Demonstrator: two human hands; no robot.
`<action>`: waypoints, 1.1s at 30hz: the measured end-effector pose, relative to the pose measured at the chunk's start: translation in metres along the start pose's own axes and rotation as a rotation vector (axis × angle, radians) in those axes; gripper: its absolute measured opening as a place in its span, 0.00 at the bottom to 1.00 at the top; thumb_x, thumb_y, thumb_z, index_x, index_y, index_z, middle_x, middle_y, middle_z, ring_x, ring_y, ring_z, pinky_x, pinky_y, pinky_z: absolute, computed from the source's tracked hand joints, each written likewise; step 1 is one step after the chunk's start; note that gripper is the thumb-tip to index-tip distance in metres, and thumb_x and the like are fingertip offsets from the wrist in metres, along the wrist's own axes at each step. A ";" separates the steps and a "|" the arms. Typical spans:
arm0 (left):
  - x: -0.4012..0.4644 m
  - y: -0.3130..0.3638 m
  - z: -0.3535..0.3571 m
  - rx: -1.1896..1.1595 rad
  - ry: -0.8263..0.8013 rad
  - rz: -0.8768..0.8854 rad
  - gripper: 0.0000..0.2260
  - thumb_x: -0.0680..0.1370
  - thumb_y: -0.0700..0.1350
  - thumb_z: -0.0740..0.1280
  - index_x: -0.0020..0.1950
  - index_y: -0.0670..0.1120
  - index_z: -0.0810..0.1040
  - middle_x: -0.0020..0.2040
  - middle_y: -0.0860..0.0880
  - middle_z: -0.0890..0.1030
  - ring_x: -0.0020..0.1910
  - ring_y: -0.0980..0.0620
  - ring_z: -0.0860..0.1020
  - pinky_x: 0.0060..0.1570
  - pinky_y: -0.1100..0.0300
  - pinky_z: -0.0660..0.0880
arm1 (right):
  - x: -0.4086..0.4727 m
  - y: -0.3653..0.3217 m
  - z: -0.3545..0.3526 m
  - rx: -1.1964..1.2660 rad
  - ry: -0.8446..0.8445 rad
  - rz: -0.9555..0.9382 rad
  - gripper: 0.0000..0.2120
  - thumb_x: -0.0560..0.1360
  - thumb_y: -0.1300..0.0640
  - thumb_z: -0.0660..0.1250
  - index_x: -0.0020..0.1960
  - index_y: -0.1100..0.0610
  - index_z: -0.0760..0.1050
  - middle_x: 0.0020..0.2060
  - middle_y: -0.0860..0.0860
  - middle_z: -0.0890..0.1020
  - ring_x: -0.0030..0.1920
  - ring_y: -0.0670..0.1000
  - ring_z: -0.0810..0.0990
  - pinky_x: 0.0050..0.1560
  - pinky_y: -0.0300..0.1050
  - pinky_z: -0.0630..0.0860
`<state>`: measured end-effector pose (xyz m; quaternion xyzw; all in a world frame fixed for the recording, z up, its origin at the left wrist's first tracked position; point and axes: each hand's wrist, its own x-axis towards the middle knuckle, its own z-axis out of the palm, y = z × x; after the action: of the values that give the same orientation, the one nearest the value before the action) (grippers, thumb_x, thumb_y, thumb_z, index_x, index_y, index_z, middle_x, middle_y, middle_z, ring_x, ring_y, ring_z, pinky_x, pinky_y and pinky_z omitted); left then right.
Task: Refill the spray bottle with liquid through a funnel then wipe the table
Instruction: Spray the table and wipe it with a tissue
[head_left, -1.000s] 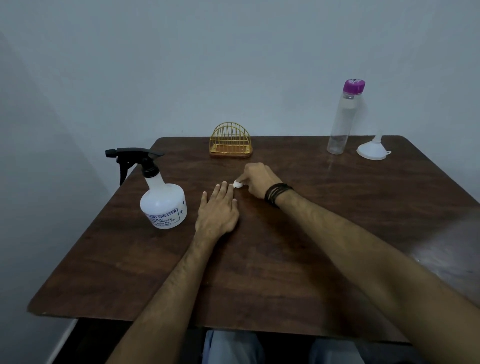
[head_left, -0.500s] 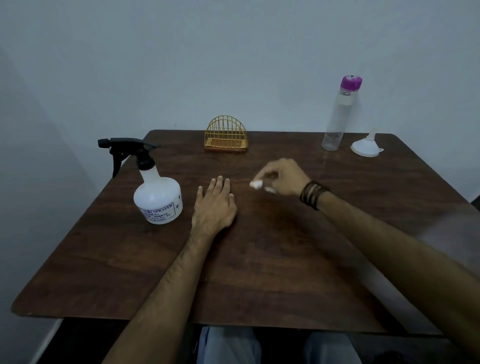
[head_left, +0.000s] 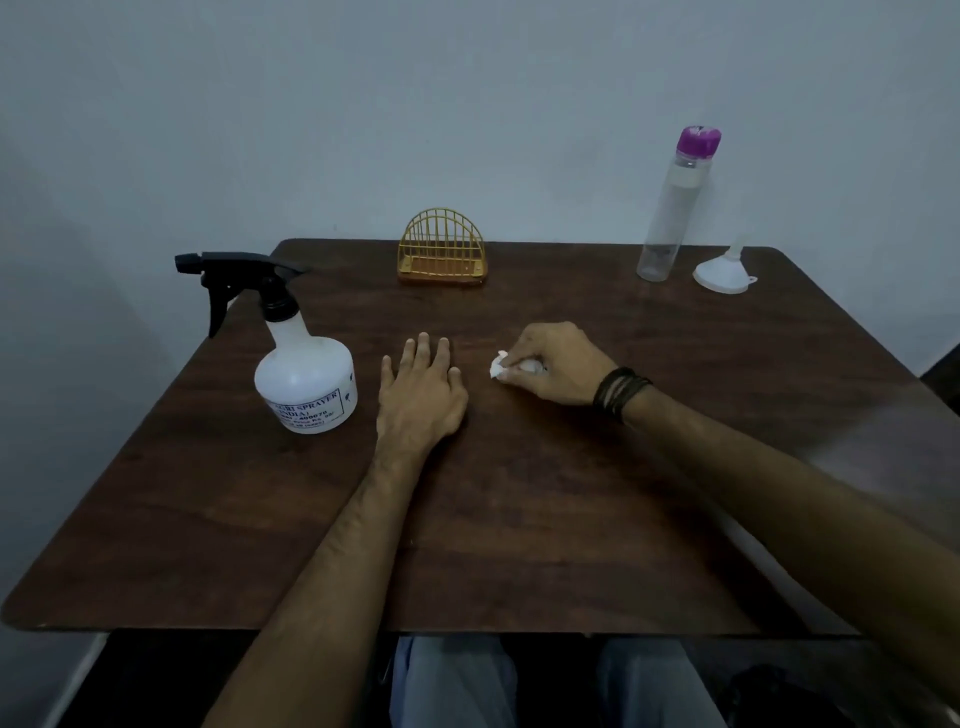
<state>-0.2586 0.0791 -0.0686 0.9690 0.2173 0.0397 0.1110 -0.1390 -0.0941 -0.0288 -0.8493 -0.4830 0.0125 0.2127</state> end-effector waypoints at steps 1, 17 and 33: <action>0.000 0.000 0.000 0.003 -0.006 0.004 0.26 0.85 0.53 0.47 0.83 0.48 0.51 0.83 0.45 0.50 0.82 0.47 0.48 0.79 0.42 0.46 | -0.014 -0.002 -0.001 0.025 0.004 -0.003 0.12 0.75 0.42 0.70 0.53 0.47 0.85 0.49 0.45 0.83 0.48 0.43 0.81 0.51 0.44 0.80; -0.006 0.004 -0.002 0.016 -0.018 -0.001 0.26 0.86 0.53 0.46 0.83 0.46 0.50 0.83 0.44 0.49 0.83 0.46 0.48 0.80 0.44 0.46 | -0.066 0.003 -0.009 -0.043 0.118 0.282 0.09 0.75 0.59 0.68 0.51 0.52 0.85 0.51 0.49 0.84 0.54 0.50 0.81 0.59 0.44 0.77; -0.012 -0.007 -0.009 0.007 -0.011 -0.011 0.26 0.86 0.52 0.48 0.83 0.45 0.53 0.83 0.43 0.52 0.82 0.45 0.50 0.80 0.48 0.48 | 0.006 -0.032 -0.006 0.772 0.002 0.460 0.08 0.75 0.64 0.72 0.54 0.61 0.83 0.43 0.48 0.84 0.43 0.43 0.80 0.41 0.35 0.77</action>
<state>-0.2738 0.0820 -0.0622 0.9684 0.2220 0.0330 0.1088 -0.1606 -0.0768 -0.0096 -0.7930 -0.2414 0.2380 0.5062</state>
